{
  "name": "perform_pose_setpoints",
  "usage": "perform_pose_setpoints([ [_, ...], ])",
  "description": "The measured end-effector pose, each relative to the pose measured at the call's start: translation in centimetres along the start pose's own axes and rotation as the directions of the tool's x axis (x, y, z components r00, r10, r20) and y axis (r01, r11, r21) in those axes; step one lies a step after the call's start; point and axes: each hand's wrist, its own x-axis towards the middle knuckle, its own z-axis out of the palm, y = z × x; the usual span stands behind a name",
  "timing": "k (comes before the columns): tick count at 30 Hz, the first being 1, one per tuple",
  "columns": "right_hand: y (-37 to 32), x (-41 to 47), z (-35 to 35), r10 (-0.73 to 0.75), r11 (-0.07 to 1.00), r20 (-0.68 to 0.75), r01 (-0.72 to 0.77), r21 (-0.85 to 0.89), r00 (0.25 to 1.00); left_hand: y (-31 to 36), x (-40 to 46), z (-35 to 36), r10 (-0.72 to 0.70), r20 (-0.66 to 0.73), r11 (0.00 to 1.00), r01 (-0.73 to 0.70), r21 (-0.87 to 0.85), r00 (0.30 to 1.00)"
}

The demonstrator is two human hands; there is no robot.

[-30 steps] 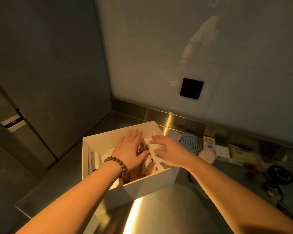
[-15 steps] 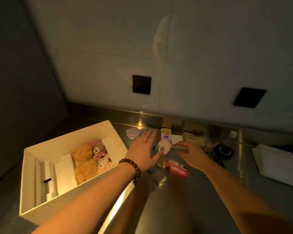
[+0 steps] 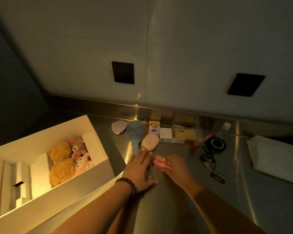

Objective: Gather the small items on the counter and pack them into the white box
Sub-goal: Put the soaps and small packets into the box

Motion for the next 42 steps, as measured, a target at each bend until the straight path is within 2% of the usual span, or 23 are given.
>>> perform_pose_setpoints([
  [7, 0.3, -0.4, 0.4, -0.029, 0.998, -0.055, 0.032, 0.058, 0.998, -2.0, -2.9, 0.8, 0.182, -0.037, 0.983, -0.181, 0.029, 0.983],
  [11, -0.4, -1.4, 0.3, 0.000, 0.988, -0.077, 0.012, 0.152, 0.997, -2.1, -3.3, 0.0, 0.205, -0.061, 0.979, -0.204, 0.020, 0.977],
  [14, -1.4, -1.9, -0.1, -0.027, 0.972, -0.114, 0.052, 0.229, 0.993, -1.3, -3.5, -0.9, 0.170, -0.087, 0.985, -0.170, 0.005, 0.982],
  [18, -4.1, -1.5, -1.6, -0.054, 0.939, -0.192, 0.116, 0.325, 0.980, -0.5, -3.8, -4.3, 0.098, -0.214, 0.973, -0.138, -0.184, 0.972],
  [21, -7.6, -0.6, -3.3, -0.150, 0.890, -0.289, 0.256, 0.377, 0.946, -1.2, -4.8, -8.6, 0.083, -0.350, 0.947, -0.182, -0.263, 0.933],
  [24, -11.7, 0.5, -4.6, -0.212, 0.867, -0.363, 0.346, 0.357, 0.907, -3.5, -7.0, -13.3, 0.077, -0.460, 0.946, -0.211, -0.246, 0.885],
  [26, -14.4, 1.3, -5.0, -0.255, 0.844, -0.363, 0.390, 0.369, 0.896, -6.1, -8.8, -16.2, 0.013, -0.519, 0.959, -0.157, -0.235, 0.855],
  [29, -18.8, 2.1, -4.3, -0.352, 0.809, -0.320, 0.458, 0.369, 0.879, -11.0, -11.9, -19.1, -0.132, -0.551, 0.973, 0.001, -0.232, 0.824],
  [32, -23.5, 2.6, -2.3, -0.428, 0.803, -0.302, 0.512, 0.305, 0.852, -15.9, -14.7, -19.6, -0.300, -0.535, 0.946, 0.176, -0.272, 0.789],
  [35, -27.4, 3.4, 0.9, -0.480, 0.828, -0.219, 0.521, 0.208, 0.850, -19.5, -16.6, -18.5, -0.414, -0.490, 0.905, 0.291, -0.310, 0.767],
  [39, -29.9, 4.8, 4.7, -0.412, 0.911, -0.124, 0.412, -0.023, 0.903, -22.3, -16.9, -17.1, -0.478, -0.459, 0.873, 0.349, -0.340, 0.749],
  [42, -30.3, 6.2, 6.4, -0.338, 0.927, -0.075, 0.319, -0.197, 0.938, -23.3, -15.9, -16.5, -0.493, -0.432, 0.860, 0.348, -0.374, 0.755],
])
